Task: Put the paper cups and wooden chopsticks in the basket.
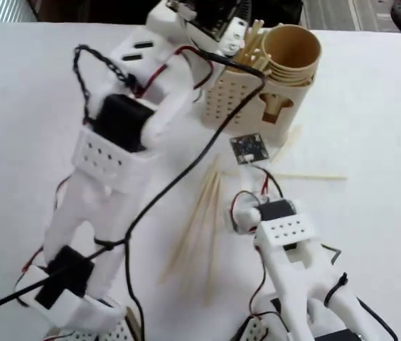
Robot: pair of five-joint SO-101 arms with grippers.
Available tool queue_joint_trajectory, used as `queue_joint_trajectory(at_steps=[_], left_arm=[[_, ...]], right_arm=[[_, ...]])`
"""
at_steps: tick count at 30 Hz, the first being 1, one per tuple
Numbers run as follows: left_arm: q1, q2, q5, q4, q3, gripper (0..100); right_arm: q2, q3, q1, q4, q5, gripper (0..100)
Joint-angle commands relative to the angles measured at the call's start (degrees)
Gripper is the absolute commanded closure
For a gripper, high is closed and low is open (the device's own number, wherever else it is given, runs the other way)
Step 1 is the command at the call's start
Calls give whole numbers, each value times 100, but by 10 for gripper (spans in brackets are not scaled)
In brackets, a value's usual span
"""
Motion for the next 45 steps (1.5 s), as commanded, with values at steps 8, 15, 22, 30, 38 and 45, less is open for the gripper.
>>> queue_joint_trajectory(at_steps=[8,15,22,30,38,45], left_arm=[[119,752,299,-941,-273,978],[4,1086,879,-1134,-246,978],[-312,1745,888,-1134,-246,978],[-470,2088,888,-782,-299,958],[-391,1666,870,1037,-747,793],[-391,1226,255,2716,-1389,793]], right_arm=[[-189,-44,-303,119,18,981],[-189,-44,-277,110,18,981],[-189,-44,-268,110,35,981],[-189,-44,-268,110,220,981],[-189,-44,-268,101,229,981],[-198,-70,-198,127,211,981]])
